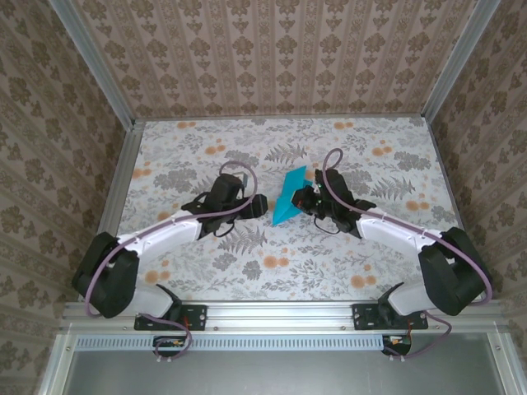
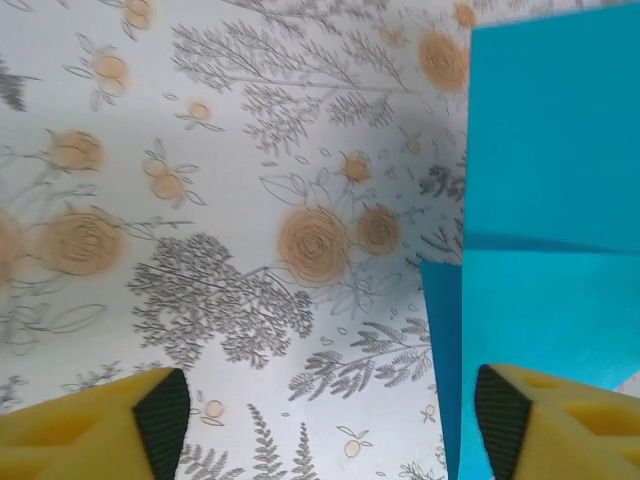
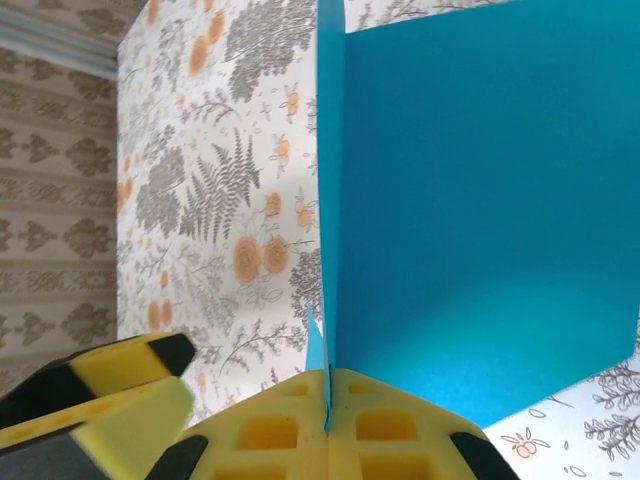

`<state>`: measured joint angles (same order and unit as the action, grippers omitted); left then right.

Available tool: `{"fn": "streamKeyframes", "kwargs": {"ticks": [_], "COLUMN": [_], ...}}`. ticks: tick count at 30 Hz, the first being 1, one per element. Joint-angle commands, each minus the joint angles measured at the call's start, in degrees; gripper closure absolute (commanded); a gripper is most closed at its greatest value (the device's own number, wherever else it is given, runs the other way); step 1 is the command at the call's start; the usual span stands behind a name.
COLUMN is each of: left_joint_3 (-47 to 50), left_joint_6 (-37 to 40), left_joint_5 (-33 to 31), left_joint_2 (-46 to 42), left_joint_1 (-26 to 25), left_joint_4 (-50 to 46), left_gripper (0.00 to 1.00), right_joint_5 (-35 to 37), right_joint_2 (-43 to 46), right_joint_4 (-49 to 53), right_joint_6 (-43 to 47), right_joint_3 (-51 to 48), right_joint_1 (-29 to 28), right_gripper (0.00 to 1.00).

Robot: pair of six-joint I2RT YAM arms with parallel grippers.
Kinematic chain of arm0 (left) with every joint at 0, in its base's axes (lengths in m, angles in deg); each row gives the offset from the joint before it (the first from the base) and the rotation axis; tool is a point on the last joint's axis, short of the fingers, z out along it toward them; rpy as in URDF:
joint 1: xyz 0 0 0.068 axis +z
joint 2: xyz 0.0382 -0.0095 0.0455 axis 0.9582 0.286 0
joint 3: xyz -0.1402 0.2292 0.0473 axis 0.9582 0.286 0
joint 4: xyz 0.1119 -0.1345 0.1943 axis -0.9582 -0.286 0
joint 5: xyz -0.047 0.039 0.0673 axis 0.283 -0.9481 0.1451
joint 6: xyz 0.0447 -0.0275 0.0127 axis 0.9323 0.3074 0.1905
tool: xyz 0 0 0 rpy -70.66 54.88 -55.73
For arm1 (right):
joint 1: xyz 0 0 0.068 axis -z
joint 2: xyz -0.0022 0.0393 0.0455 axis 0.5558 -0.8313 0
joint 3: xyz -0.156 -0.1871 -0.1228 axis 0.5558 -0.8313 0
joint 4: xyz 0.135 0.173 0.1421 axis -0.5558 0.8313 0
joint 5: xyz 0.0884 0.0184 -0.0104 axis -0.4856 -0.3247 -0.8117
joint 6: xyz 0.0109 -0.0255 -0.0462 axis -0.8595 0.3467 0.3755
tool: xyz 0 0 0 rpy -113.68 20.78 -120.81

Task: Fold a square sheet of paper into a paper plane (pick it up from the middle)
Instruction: Fourth fold the wing at the center of the table.

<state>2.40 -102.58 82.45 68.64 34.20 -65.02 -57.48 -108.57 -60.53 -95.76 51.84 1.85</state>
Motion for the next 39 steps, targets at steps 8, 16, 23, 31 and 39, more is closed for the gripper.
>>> {"fn": "streamKeyframes", "kwargs": {"ticks": [8,16,23,31,39], "left_joint_3": [6.5,13.1,14.7,16.4,16.2], "left_joint_6": [13.0,24.7,33.9,40.6,45.7], "left_joint_5": [1.8,2.0,0.4,0.9,5.2], "left_joint_2": [-7.3,-8.2,-6.0,-1.1,6.0], "left_joint_1": [6.1,5.1,-0.1,-3.9,-5.4], "left_joint_4": [7.8,19.4,21.7,30.2,37.6], "left_gripper": [0.0,0.02,0.01,0.04,0.2], "right_joint_5": [18.0,21.9,19.9,15.1,12.7], "right_joint_2": [-5.6,-12.5,-15.0,-14.7,-14.3], "right_joint_4": [10.6,11.6,11.5,13.7,13.1], "right_joint_6": [-14.5,-22.7,-28.2,-33.1,-34.9], "right_joint_3": [10.1,13.2,12.2,11.2,10.0], "right_joint_1": [-7.3,-10.1,-10.3,-9.4,-8.9], "right_gripper": [0.98,0.98,0.98,0.98,0.98]}}
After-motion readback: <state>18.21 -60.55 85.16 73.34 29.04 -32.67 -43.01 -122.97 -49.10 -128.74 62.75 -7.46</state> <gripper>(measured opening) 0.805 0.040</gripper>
